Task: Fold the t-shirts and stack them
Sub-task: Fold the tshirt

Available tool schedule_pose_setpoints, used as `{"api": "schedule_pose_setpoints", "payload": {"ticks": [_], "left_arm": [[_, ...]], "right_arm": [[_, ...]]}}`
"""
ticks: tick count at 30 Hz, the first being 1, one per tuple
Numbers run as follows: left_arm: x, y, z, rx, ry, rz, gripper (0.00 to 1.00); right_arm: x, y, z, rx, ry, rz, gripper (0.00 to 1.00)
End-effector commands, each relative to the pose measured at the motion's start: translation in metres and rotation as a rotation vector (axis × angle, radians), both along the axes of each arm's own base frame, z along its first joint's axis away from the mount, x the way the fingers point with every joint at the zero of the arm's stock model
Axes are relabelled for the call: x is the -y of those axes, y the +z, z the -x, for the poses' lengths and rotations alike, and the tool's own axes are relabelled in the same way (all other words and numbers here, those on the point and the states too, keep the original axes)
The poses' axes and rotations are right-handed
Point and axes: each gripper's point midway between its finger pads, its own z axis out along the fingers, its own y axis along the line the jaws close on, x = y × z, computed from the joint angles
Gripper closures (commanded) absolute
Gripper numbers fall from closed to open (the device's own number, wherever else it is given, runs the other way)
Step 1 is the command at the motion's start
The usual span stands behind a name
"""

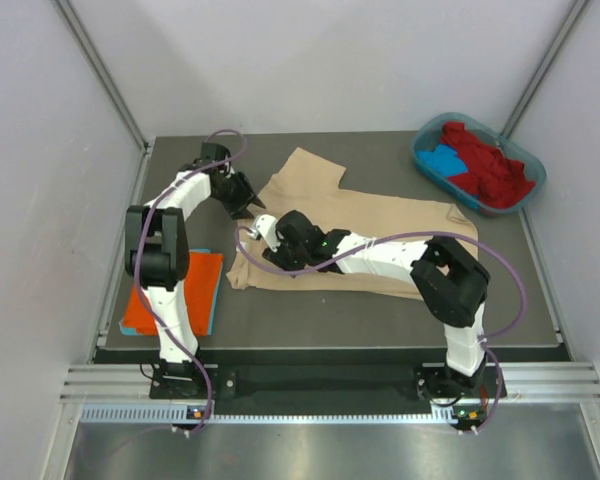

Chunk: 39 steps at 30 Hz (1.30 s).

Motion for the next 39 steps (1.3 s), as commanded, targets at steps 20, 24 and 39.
{"api": "schedule_pose_setpoints", "payload": {"ticks": [20,24,39], "left_arm": [[0.024,-0.006,-0.008,0.017,0.007,0.024,0.55],[0.022,-0.012,-0.008,0.009,0.013,0.006,0.56],[0.025,-0.025,-0.009,-0.003,0.029,0.016,0.72]], "right_arm": [[-0.006,-0.010,0.004,0.027,-0.003,-0.050,0.60],[-0.006,-0.014,0.004,0.023,-0.006,-0.050,0.62],[0.000,0.001,-0.012,0.110,-0.124,-0.092,1.00]]}}
